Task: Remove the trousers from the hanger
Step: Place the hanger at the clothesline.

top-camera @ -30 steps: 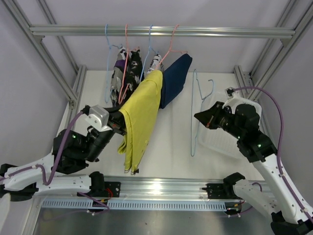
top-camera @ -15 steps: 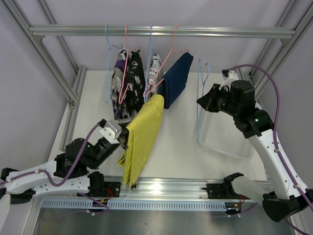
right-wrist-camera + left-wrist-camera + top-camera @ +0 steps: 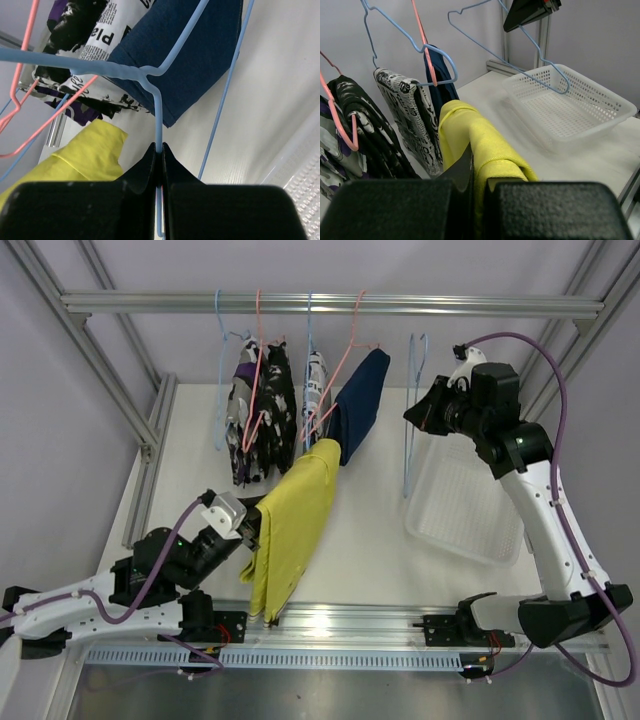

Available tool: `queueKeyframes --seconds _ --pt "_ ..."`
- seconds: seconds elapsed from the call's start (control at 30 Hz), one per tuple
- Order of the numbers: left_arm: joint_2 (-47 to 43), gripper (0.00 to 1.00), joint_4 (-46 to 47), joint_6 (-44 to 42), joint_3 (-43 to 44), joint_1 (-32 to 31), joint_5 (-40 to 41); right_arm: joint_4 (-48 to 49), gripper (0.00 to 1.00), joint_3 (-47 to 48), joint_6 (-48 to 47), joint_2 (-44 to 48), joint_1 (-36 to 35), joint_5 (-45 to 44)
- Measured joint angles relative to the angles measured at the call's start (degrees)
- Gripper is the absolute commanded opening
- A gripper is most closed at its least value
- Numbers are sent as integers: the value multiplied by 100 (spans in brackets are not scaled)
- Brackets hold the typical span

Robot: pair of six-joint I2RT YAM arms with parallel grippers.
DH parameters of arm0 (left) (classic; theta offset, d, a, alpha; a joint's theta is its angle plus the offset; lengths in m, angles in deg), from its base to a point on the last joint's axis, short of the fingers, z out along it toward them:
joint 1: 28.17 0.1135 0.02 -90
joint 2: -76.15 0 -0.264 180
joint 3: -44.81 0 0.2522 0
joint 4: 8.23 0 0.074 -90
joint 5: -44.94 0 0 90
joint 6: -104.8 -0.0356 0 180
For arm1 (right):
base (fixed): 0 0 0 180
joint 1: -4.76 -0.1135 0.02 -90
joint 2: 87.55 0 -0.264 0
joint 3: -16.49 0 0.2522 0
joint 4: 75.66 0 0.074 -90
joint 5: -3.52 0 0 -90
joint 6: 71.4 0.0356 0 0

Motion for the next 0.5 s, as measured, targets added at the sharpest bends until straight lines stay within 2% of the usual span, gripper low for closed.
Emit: queueKeyframes --seconds 0.5 --pt "-48 1 -4 -11 -11 0 9 -225 0 1379 -98 -870 492 448"
